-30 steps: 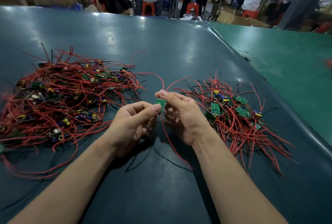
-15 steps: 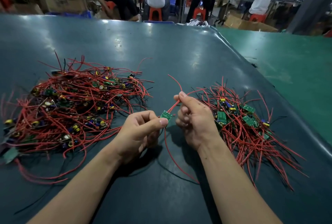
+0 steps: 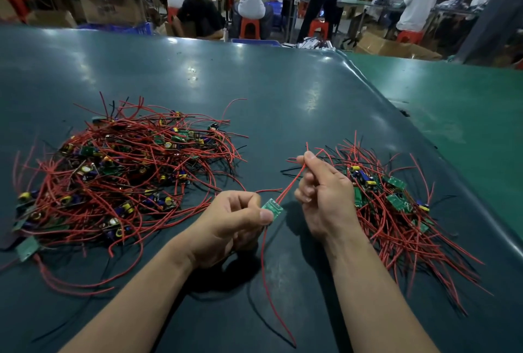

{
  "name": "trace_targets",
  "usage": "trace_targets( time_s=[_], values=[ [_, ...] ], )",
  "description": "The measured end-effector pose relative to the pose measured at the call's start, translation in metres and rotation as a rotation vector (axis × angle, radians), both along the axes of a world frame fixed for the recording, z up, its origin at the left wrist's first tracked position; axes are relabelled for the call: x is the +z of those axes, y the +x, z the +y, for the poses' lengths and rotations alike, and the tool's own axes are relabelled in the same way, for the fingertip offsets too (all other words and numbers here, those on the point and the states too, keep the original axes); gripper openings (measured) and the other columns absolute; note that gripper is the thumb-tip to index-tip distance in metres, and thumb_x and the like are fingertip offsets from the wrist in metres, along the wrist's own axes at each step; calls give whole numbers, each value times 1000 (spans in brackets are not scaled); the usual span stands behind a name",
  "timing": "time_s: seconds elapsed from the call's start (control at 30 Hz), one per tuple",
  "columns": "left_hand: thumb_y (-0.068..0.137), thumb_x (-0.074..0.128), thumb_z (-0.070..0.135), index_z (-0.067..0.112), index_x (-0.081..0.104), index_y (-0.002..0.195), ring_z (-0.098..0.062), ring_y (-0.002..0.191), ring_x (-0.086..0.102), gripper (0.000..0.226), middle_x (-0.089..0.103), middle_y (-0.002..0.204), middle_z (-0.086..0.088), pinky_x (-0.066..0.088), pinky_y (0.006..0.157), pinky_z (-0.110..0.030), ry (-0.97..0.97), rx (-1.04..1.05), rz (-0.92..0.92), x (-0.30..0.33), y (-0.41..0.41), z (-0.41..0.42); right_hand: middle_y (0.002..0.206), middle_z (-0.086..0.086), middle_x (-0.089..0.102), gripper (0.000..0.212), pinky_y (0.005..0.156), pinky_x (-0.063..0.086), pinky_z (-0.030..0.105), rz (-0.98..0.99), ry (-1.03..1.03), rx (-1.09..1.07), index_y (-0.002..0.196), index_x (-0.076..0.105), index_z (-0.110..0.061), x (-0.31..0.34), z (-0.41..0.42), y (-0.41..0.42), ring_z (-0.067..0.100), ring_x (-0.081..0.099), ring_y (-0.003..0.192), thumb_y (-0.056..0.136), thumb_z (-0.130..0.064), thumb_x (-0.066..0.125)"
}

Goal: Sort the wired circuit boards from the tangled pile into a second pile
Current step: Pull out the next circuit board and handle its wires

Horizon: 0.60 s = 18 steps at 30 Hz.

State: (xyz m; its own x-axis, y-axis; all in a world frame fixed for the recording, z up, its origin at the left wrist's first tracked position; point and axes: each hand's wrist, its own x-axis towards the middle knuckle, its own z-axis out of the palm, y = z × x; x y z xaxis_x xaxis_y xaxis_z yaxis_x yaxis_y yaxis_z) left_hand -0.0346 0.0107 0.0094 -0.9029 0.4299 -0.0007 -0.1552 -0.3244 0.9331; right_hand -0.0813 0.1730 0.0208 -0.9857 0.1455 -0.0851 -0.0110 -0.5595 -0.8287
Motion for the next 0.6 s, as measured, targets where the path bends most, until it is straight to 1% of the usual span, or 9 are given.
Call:
trace_targets(
  time_s=[0.17, 0.27, 0.37, 0.6],
  values=[
    [60, 76, 21, 12, 39, 56, -8, 36, 25, 38, 31, 44, 1, 18, 40, -16, -5, 40, 1, 2, -2, 0, 50, -4, 44, 18, 37, 22, 16, -11, -16, 29, 81, 64, -4, 1, 1, -1, 6, 31, 37, 95, -15, 59],
    [61, 75, 18, 10, 37, 58, -8, 36, 24, 39, 31, 43, 1, 24, 40, -13, 50, 42, -31, 4, -2, 0, 50, -3, 45, 17, 36, 23, 16, -28, -10, 53, 81, 63, -5, 0, -1, 0, 7, 32, 37, 94, -16, 60],
    [62, 75, 18, 13, 39, 57, -8, 37, 23, 36, 33, 43, 3, 27, 40, -12, 71, 33, -42, 3, -2, 0, 51, -1, 42, 19, 37, 23, 16, -42, -4, 64, 79, 64, -5, -1, -1, -1, 8, 32, 37, 94, -17, 61],
    [63, 74, 18, 17, 42, 52, -9, 38, 24, 34, 34, 43, 3, 26, 40, -14, 83, 22, -32, 2, -2, 0, 52, -1, 40, 20, 37, 24, 17, -47, 21, 72, 80, 65, -7, -1, 1, 1, 8, 32, 38, 94, -20, 60]
  ],
)
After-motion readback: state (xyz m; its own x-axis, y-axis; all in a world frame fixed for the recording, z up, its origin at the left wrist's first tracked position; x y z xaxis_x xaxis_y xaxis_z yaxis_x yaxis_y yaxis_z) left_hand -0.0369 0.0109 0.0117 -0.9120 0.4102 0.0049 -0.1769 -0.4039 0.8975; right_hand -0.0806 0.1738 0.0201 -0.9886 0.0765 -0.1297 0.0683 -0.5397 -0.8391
